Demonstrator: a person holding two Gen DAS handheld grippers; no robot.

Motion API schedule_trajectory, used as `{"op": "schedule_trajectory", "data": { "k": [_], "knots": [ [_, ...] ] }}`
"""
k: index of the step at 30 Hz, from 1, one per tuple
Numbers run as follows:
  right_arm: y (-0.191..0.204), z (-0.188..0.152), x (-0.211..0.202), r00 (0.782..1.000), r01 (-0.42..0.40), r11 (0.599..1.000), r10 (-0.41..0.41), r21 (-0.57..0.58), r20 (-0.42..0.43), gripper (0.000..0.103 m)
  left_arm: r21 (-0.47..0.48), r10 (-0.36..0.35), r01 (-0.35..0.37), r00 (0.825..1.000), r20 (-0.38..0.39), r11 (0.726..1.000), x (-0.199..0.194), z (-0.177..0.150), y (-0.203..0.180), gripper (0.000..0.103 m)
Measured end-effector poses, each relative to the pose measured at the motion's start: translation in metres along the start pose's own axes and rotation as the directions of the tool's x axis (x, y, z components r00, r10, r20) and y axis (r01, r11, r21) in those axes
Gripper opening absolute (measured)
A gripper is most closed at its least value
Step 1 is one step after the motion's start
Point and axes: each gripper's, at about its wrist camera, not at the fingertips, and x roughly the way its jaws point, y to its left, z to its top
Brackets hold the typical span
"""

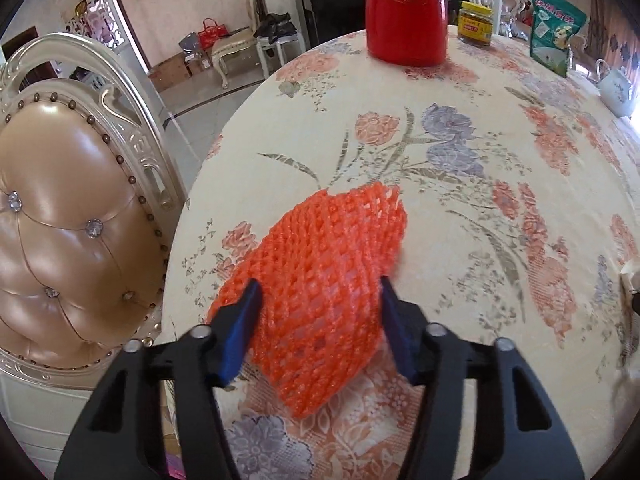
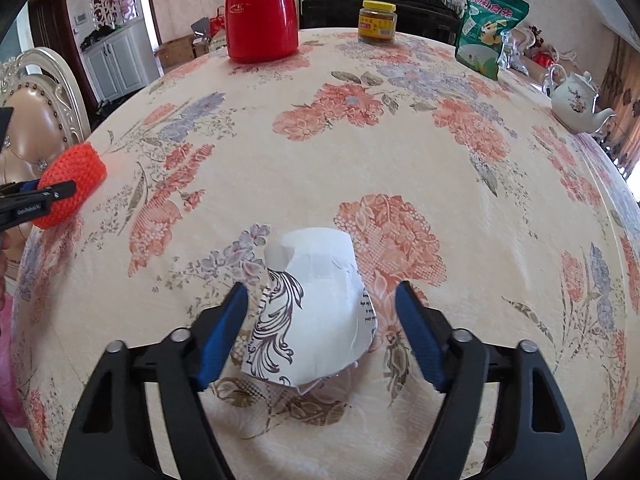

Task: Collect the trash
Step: 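Grasp the orange foam net with the left gripper while the right gripper grasps the white paper cup, then carry the foam net over the pink wastebasket with the left gripper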

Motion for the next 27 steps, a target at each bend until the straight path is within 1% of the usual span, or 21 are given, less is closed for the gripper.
{"op": "schedule_trajectory", "data": {
  "k": [1, 4, 5, 7, 9, 11, 14, 18, 19, 22, 24, 27],
  "knots": [
    [0.001, -0.001, 0.001, 1.0, -0.005, 1.0, 0.005, -0.003, -0.007, 0.059, 0.002, -0.004, 0.004, 1.0, 0.004, 1.0, -0.003, -0.001, -0.001, 0.047],
    [0.003, -0.001, 0.0, 1.0, -0.004, 1.0, 0.004, -0.013, -0.001, 0.058, -0.006, -0.025, 0.025, 0.999, 0.025, 1.0, -0.014, -0.005, -0.002, 0.041],
    [0.004, -0.001, -0.001, 1.0, -0.012, 1.0, 0.012, -0.016, 0.001, 0.058, -0.01, -0.033, 0.033, 0.999, 0.031, 0.999, -0.018, -0.006, -0.002, 0.035],
    [0.006, -0.001, -0.004, 1.0, -0.018, 1.0, 0.019, -0.019, 0.011, 0.058, -0.033, -0.075, 0.076, 0.996, 0.046, 0.997, -0.028, -0.009, -0.001, 0.032],
    [0.008, 0.001, -0.01, 0.999, -0.026, 0.999, 0.026, -0.019, 0.029, 0.058, -0.04, -0.106, 0.108, 0.992, 0.065, 0.993, -0.038, -0.013, -0.003, 0.032],
    [0.009, 0.003, -0.016, 0.998, -0.029, 0.999, 0.03, -0.017, 0.048, 0.058, -0.04, -0.12, 0.124, 0.989, 0.083, 0.991, -0.047, -0.017, -0.007, 0.031],
    [0.012, 0.007, -0.029, 0.996, -0.044, 0.999, 0.045, -0.014, 0.083, 0.058, -0.05, -0.166, 0.172, 0.979, 0.118, 0.984, -0.065, -0.024, -0.012, 0.031],
    [0.018, 0.011, -0.045, 0.991, -0.055, 0.998, 0.058, -0.025, 0.123, 0.058, -0.042, -0.191, 0.199, 0.97, 0.153, 0.979, -0.088, -0.034, -0.021, 0.031],
    [0.019, 0.011, -0.049, 0.989, -0.059, 0.998, 0.062, -0.026, 0.133, 0.058, -0.046, -0.207, 0.217, 0.965, 0.164, 0.975, -0.095, -0.037, -0.023, 0.031],
    [0.022, 0.014, -0.06, 0.984, -0.067, 0.997, 0.071, -0.026, 0.163, 0.058, -0.052, -0.222, 0.236, 0.956, 0.192, 0.97, -0.112, -0.047, -0.026, 0.031],
    [0.026, 0.014, -0.07, 0.979, -0.073, 0.997, 0.078, -0.031, 0.19, 0.058, -0.066, -0.24, 0.259, 0.946, 0.216, 0.964, -0.125, -0.055, -0.027, 0.031],
    [0.033, 0.015, -0.086, 0.969, -0.083, 0.996, 0.09, -0.041, 0.228, 0.058, -0.079, -0.244, 0.27, 0.939, 0.241, 0.96, -0.14, -0.065, -0.026, 0.031]
  ]
}}
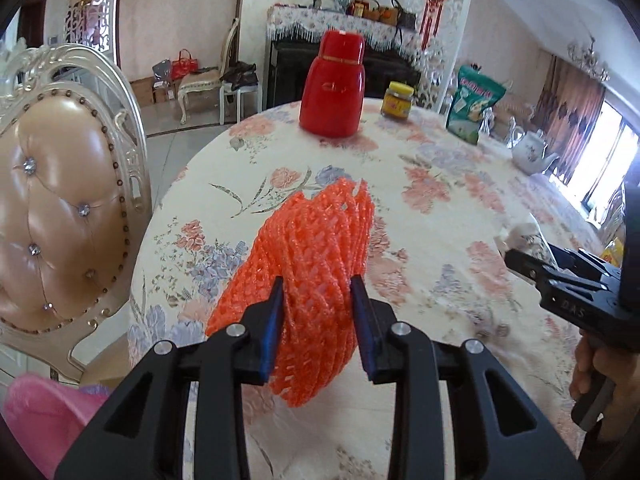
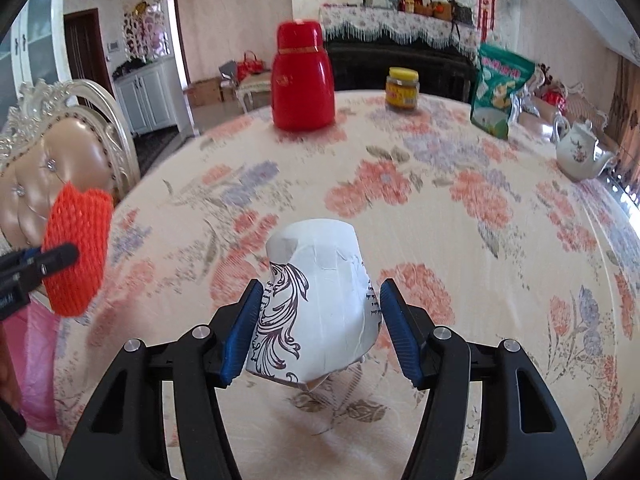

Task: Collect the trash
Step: 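Carry the foam net over the pink wastebasket with the left gripper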

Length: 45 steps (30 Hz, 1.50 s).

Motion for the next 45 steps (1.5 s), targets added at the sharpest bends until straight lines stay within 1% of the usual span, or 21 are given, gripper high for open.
{"op": "schedule_trajectory", "data": {
  "k": [9, 11, 21, 24, 35, 45],
  "knots": [
    [0.023, 0.009, -0.042, 0.995, -0.034, 0.999, 0.037, -0.031, 0.093, 0.058, -0.032, -0.007, 0.009, 0.998, 0.062, 0.999, -0.049, -0.019, 0.001, 0.031],
    [0.026, 0.011, -0.05, 0.992, -0.056, 0.998, 0.059, -0.03, 0.111, 0.058, -0.035, -0.006, 0.009, 0.997, 0.07, 0.999, -0.057, -0.022, 0.003, 0.031],
    [0.048, 0.012, -0.081, 0.981, -0.073, 0.995, 0.083, -0.065, 0.177, 0.058, -0.063, 0.026, -0.018, 0.991, 0.128, 0.998, -0.099, -0.034, 0.015, 0.032],
    [0.054, 0.012, -0.088, 0.977, -0.09, 0.993, 0.102, -0.072, 0.187, 0.058, -0.076, 0.04, -0.029, 0.988, 0.146, 0.997, -0.113, -0.038, 0.021, 0.032],
    [0.082, 0.009, -0.104, 0.967, -0.112, 0.986, 0.137, -0.123, 0.213, 0.058, -0.108, 0.084, -0.064, 0.977, 0.198, 0.992, -0.158, -0.053, 0.043, 0.032],
    [0.107, 0.001, -0.118, 0.96, -0.129, 0.978, 0.164, -0.164, 0.225, 0.058, -0.136, 0.118, -0.089, 0.969, 0.217, 0.987, -0.184, -0.069, 0.057, 0.032]
  ]
}}
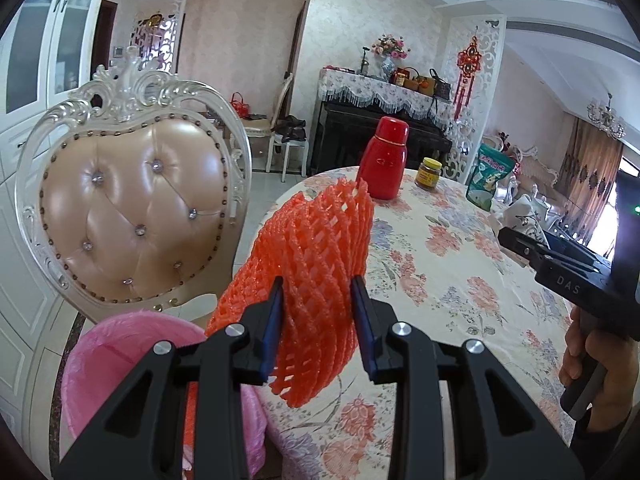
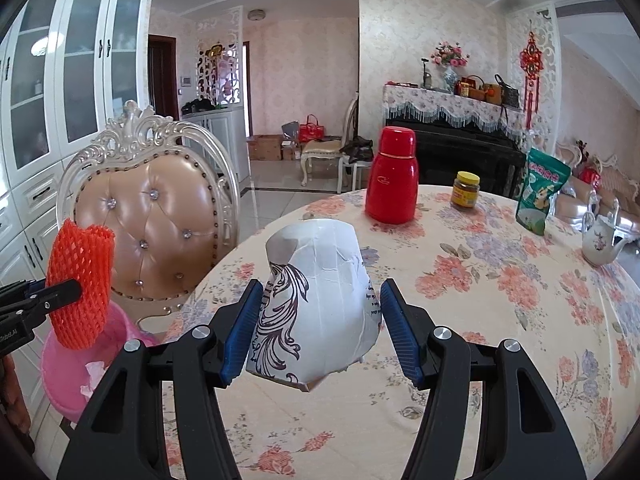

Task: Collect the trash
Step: 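Carry the foam net over the pink wastebasket with the left gripper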

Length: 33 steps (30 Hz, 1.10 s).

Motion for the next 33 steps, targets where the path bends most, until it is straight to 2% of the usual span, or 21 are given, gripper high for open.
{"op": "schedule_trajectory", "data": {
  "k": [10, 21, 33],
  "knots": [
    [0.033, -0.002, -0.01, 0.999, -0.036, 0.998, 0.037, -0.049, 0.008, 0.058, -0.034, 0.028, -0.027, 0.999, 0.022, 0.999, -0.03, -0.011, 0.029, 0.032],
    [0.089, -0.015, -0.003, 0.994, -0.106, 0.99, 0.102, -0.09, -0.041, 0.058, -0.09, 0.085, -0.081, 0.996, 0.041, 0.993, -0.062, -0.023, 0.076, 0.033],
    [0.144, -0.023, 0.006, 0.981, -0.184, 0.978, 0.176, -0.103, -0.081, 0.058, -0.14, 0.125, -0.119, 0.991, 0.038, 0.983, -0.078, -0.038, 0.118, 0.033]
  ]
}}
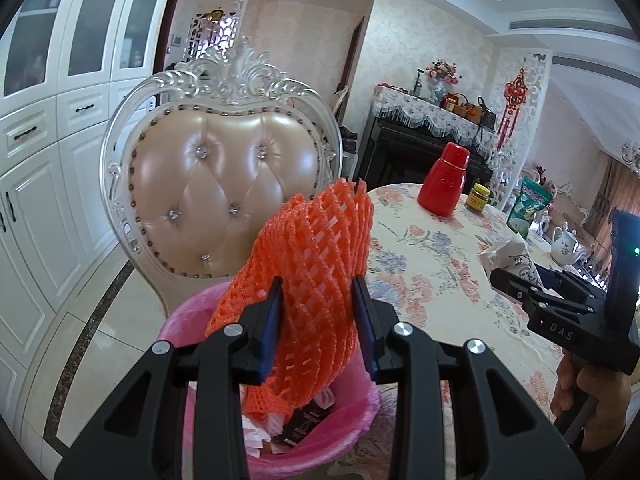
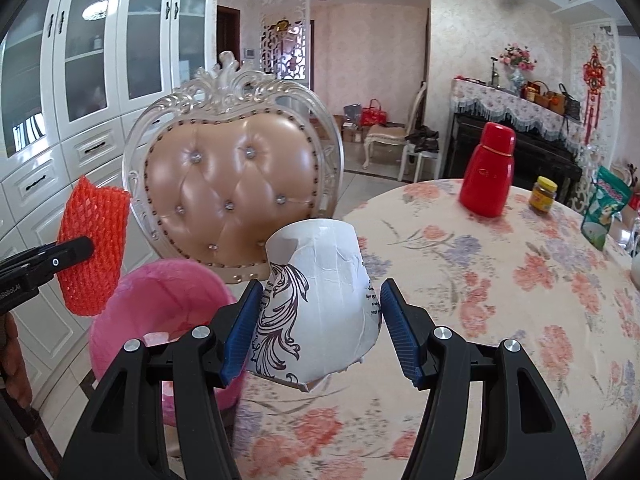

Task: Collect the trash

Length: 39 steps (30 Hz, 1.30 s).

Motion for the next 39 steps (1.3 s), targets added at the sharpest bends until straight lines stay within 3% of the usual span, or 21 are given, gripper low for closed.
{"op": "schedule_trajectory", "data": {
  "k": [17, 21, 29, 35, 39],
  "knots": [
    [0.073, 0.005, 0.042, 0.986, -0.161, 0.985, 0.158, -0.06, -0.059, 0.057, -0.069, 0.056, -0.057, 0.998, -0.015, 0.996, 0.003, -0.005, 0.046, 0.035],
    [0.073, 0.002, 0.054, 0.984, -0.161, 0.986, 0.156, -0.049, -0.09, 0.055, -0.08, 0.059, -0.061, 0.998, -0.028, 0.995, 0.01, -0.007, 0.051, 0.035],
    [0.027, -0.013, 0.063, 0.994, -0.008, 1.0, 0.007, -0.014, -0.111, 0.067, -0.08, 0.046, -0.049, 0.998, -0.038, 0.996, 0.02, -0.006, 0.052, 0.035],
    [-0.038, -0.032, 0.08, 0.974, 0.135, 0.991, -0.131, 0.008, -0.183, 0.079, -0.077, 0.026, -0.03, 0.998, -0.052, 0.997, 0.031, -0.008, 0.046, 0.035],
    [-0.062, -0.045, 0.1, 0.961, 0.147, 0.989, -0.143, -0.001, -0.237, 0.084, -0.072, 0.021, -0.025, 0.998, -0.054, 0.997, 0.034, -0.007, 0.044, 0.035]
  ]
}}
